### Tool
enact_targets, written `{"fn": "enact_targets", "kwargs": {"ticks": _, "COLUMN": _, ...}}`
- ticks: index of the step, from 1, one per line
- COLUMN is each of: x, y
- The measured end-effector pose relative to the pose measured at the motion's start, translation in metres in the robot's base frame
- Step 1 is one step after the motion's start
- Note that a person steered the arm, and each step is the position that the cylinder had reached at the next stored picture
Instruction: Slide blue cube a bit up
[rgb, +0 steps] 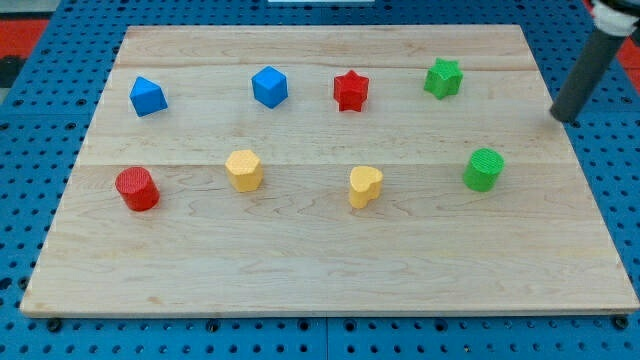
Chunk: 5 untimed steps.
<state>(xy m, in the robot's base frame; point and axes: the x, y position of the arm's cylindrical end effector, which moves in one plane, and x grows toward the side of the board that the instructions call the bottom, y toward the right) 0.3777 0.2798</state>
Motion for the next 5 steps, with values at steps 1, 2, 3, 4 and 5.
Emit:
{"fn": "enact_targets", "kwargs": {"ticks": 1, "x": -0.002, "y": -0.069}}
{"fn": "enact_targets", "kwargs": {"ticks": 2, "x": 0.003, "y": -0.119}}
{"fn": "enact_targets", "kwargs": {"ticks": 3, "x": 0.003, "y": -0.124}}
{"fn": "enact_targets", "kwargs": {"ticks": 4, "x": 0.007, "y": -0.158}}
{"fn": "enact_targets", "kwargs": {"ticks": 5, "x": 0.007, "y": -0.216}}
